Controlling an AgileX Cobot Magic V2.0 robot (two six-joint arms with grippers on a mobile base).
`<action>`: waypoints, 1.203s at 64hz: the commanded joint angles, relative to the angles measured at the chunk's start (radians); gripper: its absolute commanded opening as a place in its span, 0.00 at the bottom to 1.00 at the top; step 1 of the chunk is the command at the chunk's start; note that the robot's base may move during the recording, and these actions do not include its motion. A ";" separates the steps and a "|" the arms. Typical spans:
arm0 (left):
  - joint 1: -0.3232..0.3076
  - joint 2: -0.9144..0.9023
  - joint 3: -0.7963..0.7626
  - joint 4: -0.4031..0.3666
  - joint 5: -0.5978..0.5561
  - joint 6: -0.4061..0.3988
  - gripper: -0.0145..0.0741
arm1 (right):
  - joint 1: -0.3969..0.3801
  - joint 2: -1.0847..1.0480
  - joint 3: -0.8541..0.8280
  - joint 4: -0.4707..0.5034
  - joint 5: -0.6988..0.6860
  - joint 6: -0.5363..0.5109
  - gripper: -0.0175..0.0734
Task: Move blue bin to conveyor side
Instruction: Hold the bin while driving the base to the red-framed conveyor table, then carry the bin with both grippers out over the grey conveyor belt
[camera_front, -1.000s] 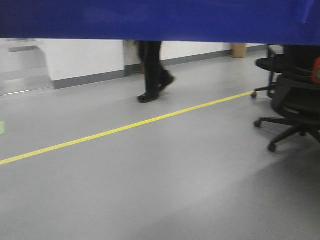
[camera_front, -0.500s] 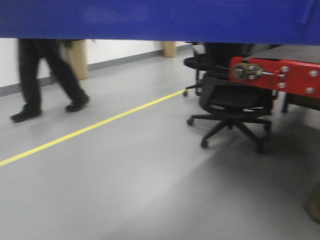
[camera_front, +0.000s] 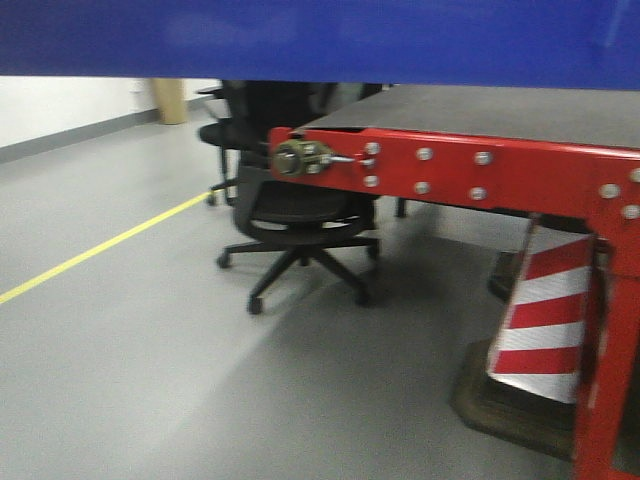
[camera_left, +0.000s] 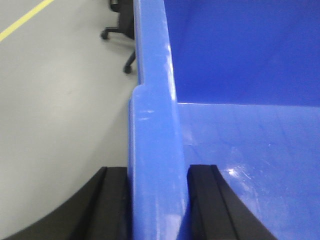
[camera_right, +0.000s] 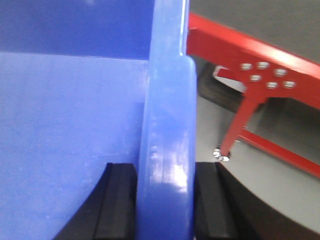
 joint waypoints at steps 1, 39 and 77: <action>-0.004 -0.020 -0.018 -0.004 -0.101 0.010 0.14 | -0.006 -0.019 -0.012 -0.016 -0.091 -0.009 0.10; -0.004 -0.020 -0.018 -0.004 -0.101 0.010 0.14 | -0.006 -0.019 -0.012 -0.016 -0.091 -0.009 0.10; -0.004 -0.014 -0.018 -0.004 -0.103 0.010 0.14 | -0.006 -0.019 -0.012 -0.016 -0.091 -0.009 0.10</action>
